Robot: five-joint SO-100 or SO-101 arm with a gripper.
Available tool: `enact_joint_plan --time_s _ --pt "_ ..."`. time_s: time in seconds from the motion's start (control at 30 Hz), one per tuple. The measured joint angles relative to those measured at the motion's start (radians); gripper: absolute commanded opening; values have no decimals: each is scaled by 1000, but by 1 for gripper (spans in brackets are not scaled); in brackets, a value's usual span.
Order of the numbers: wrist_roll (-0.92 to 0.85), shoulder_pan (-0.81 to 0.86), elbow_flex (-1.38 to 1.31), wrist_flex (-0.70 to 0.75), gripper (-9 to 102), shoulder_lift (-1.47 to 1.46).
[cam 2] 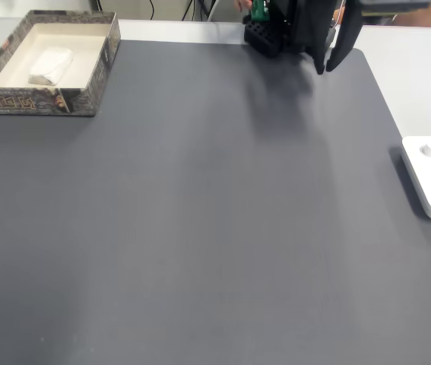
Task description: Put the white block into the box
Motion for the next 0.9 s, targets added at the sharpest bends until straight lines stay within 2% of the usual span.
enact_joint_plan --time_s 0.5,0.9 --pt "71 69 244 -103 -2 299" --pt "75 106 250 -115 -2 310"
